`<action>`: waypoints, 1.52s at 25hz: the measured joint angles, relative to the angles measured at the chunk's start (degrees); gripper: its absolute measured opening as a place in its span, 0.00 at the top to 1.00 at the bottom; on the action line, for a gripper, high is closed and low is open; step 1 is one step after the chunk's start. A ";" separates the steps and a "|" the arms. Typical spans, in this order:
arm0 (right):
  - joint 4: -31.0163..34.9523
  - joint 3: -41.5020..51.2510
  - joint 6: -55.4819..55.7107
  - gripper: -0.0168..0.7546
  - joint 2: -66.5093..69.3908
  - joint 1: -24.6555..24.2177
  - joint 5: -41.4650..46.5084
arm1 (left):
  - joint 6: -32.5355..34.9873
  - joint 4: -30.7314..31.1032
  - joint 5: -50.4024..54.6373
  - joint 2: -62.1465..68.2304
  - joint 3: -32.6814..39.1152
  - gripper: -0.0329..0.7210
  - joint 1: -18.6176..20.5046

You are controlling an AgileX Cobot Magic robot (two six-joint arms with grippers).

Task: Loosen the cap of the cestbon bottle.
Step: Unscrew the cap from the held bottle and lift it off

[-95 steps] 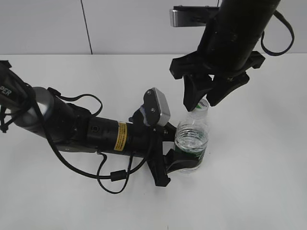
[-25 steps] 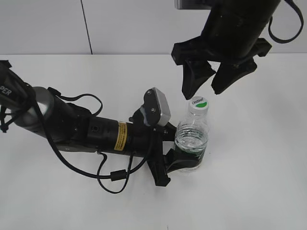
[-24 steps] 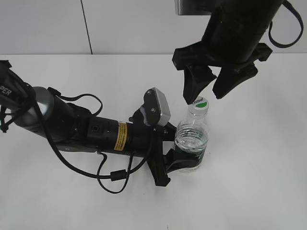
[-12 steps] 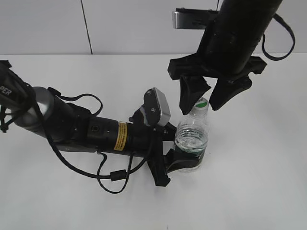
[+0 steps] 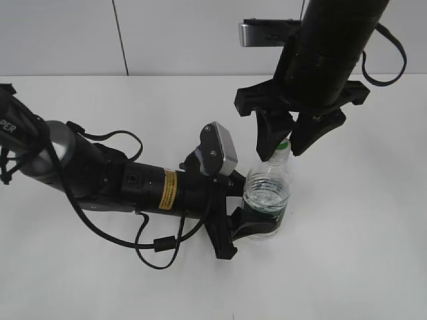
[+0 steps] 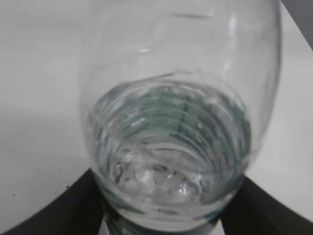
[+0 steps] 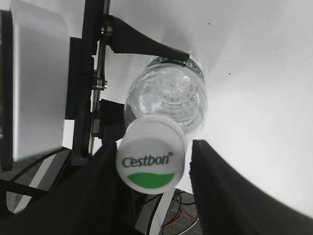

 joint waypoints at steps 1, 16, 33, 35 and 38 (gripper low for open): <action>0.08 0.00 0.00 0.51 0.00 0.00 0.00 | 0.00 0.00 0.00 0.00 0.00 0.41 0.00; 0.29 -0.05 -27.27 0.58 0.00 0.00 0.00 | 0.00 0.06 0.00 0.00 -0.05 0.41 0.00; -1.97 -0.20 -89.79 0.58 -0.11 0.00 -0.23 | 0.26 0.20 -0.05 0.00 -0.05 0.41 0.00; -1.60 -0.20 -89.12 0.58 -0.17 0.00 -0.23 | 0.26 0.20 -0.05 0.00 -0.05 0.41 0.00; -1.08 -0.52 -83.89 0.57 -0.17 0.00 -0.23 | 0.26 0.20 -0.05 0.00 -0.05 0.41 0.00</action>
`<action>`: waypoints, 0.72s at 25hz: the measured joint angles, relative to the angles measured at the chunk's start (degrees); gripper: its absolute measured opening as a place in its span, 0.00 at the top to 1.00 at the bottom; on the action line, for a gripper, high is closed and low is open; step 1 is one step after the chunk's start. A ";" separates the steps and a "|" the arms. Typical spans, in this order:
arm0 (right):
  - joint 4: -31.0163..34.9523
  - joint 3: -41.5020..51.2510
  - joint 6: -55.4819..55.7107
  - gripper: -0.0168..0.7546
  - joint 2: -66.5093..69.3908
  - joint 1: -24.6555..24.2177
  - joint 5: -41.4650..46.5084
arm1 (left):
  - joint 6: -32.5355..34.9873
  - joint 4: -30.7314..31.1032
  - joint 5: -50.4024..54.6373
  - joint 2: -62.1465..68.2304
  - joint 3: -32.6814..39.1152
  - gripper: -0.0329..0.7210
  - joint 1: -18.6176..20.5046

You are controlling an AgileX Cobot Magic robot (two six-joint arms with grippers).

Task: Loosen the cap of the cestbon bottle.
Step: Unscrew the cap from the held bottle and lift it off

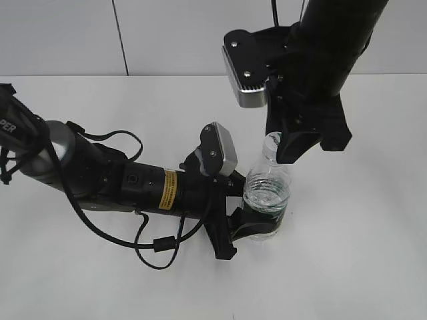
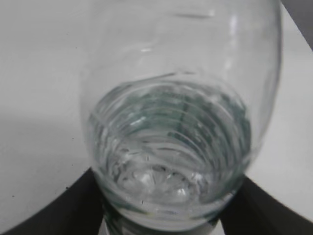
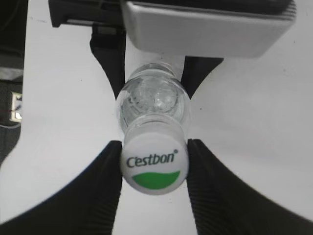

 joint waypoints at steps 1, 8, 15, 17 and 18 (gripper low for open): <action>0.06 -0.44 3.41 0.54 0.06 0.00 0.13 | 0.00 0.00 0.00 0.00 0.00 0.41 0.00; 2.01 -3.60 17.33 0.23 0.06 0.00 0.13 | 0.00 0.00 0.00 0.00 0.00 0.41 0.00; 5.39 -3.67 31.02 0.23 -0.47 0.00 0.14 | 0.00 0.00 0.00 0.00 0.00 0.41 0.00; 5.09 -3.67 41.68 0.23 -0.96 0.00 0.14 | 0.00 0.00 0.00 0.00 0.00 0.41 0.00; 4.56 -3.67 49.13 0.23 -1.11 0.00 0.19 | 0.00 0.00 0.00 0.00 0.00 0.41 0.00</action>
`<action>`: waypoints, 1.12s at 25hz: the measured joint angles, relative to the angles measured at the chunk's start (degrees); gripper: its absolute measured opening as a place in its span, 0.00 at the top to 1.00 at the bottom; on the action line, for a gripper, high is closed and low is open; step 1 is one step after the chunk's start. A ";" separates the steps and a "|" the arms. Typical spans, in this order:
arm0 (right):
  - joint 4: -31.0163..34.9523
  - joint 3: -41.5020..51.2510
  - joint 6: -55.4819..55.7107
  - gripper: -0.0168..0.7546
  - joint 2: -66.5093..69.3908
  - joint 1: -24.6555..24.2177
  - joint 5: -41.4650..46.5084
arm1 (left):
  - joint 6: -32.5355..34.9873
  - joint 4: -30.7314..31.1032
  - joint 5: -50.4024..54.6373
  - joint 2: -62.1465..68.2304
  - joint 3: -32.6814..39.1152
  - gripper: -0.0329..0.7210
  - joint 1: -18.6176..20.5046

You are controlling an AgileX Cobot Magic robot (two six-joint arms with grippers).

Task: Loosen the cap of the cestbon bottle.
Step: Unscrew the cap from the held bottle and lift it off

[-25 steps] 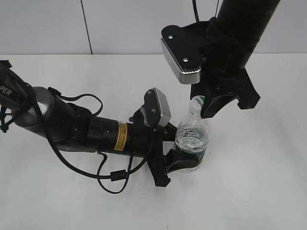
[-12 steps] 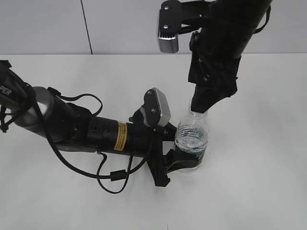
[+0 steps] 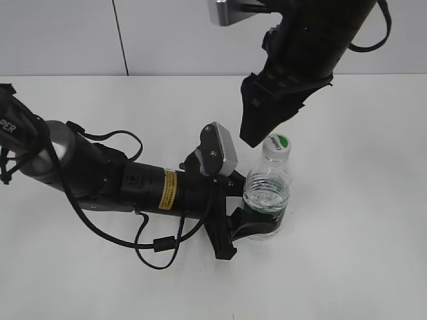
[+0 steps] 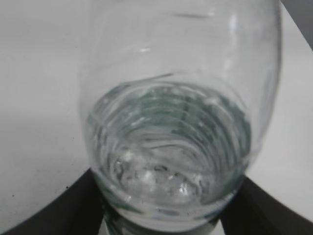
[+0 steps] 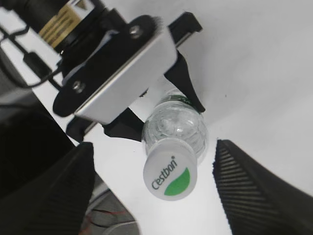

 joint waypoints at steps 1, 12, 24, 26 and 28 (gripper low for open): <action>-0.52 0.00 7.83 0.23 -0.07 0.00 0.00 | 0.00 0.00 0.00 0.00 0.00 0.41 0.00; -2.18 0.00 36.54 0.24 0.43 0.00 0.00 | 0.00 0.00 0.00 0.00 0.00 0.41 0.00; -3.11 4.03 37.27 0.32 0.49 0.00 0.05 | 0.00 0.00 0.00 0.00 0.00 0.41 0.00; -3.11 4.03 37.27 0.32 0.49 0.00 0.05 | 0.00 0.00 0.00 0.00 0.00 0.41 0.00; -3.11 4.03 37.32 0.33 0.49 0.00 0.05 | 0.00 0.00 0.00 0.00 0.00 0.41 0.00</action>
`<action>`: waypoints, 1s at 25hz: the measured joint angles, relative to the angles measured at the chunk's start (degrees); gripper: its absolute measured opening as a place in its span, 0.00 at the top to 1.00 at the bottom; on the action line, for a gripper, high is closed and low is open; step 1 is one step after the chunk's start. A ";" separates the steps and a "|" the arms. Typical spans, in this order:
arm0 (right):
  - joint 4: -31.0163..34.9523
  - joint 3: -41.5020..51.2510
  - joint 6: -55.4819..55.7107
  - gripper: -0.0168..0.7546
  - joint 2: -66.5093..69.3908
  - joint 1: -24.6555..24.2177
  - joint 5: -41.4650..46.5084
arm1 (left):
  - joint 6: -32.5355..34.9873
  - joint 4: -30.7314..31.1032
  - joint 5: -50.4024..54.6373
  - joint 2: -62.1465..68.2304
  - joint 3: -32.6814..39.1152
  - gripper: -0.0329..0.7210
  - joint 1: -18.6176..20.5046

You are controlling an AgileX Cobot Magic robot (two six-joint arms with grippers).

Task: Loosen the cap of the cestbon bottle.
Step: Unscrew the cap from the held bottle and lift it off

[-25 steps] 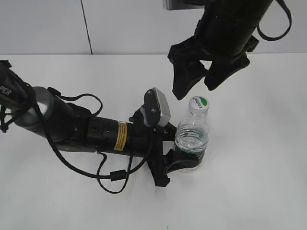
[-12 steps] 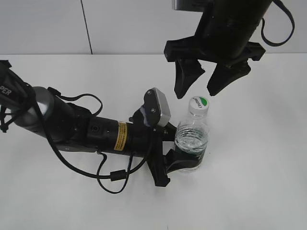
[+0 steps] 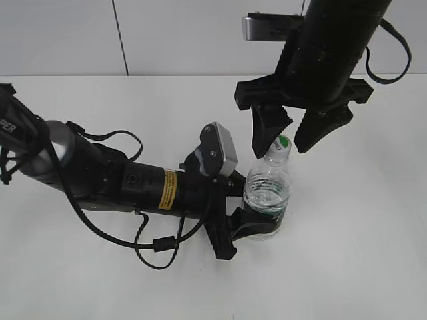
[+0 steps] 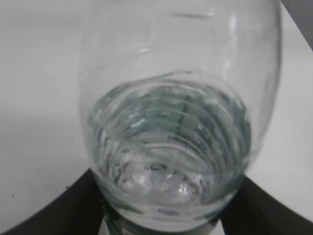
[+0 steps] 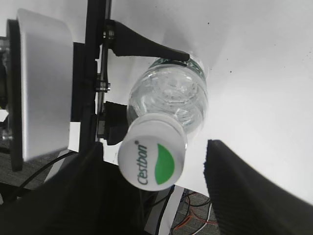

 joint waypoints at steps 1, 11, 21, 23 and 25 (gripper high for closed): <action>0.00 0.00 0.00 0.35 0.00 0.00 0.00 | 0.00 0.00 0.00 0.00 0.00 0.41 0.00; 0.06 0.00 -1.32 0.59 0.00 0.00 0.00 | -0.06 0.00 0.00 0.00 0.00 0.41 0.00; -0.11 -0.05 -59.40 0.59 0.00 0.00 -0.05 | 0.01 0.09 0.00 0.00 0.00 0.41 0.00; -0.14 -0.11 -75.05 0.59 -0.11 0.00 -0.05 | 0.05 0.16 0.00 0.00 0.00 0.41 0.00; -0.22 -0.18 -85.27 0.59 -0.11 0.00 -0.15 | 0.05 0.16 0.00 0.00 0.00 0.41 0.00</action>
